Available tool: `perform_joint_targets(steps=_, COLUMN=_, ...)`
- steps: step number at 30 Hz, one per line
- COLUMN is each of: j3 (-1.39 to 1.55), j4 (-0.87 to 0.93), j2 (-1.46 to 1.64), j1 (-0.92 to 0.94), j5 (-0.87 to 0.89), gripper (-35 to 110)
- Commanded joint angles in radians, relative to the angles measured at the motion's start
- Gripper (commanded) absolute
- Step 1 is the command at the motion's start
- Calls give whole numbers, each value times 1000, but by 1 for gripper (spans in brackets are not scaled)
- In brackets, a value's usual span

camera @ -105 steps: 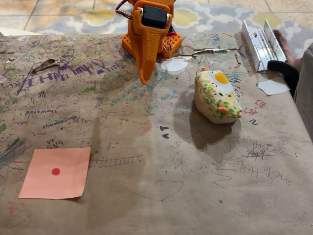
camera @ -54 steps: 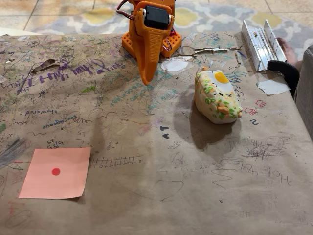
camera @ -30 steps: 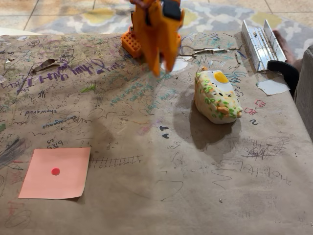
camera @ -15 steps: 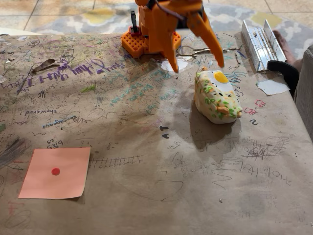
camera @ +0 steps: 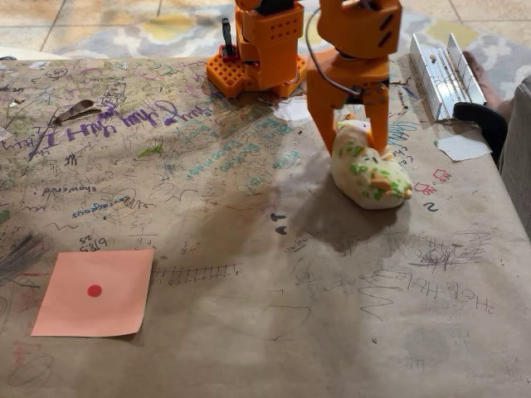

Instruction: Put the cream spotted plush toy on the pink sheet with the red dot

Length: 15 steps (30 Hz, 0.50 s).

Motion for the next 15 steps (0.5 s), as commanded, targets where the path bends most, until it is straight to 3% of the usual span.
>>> perform_joint_targets(steps=1, j3=37, j4=5, j2=25, j1=-32, j5=64, gripper=0)
perform_joint_targets(steps=6, j3=-3, j4=133, j2=448, j1=84, j5=101, gripper=0)
perform_joint_targets(steps=10, j3=-207, j4=298, j2=775, j1=232, j5=107, gripper=0)
perform_joint_targets(steps=15, j3=-351, j4=262, j2=1146, j1=459, j5=25, gripper=0)
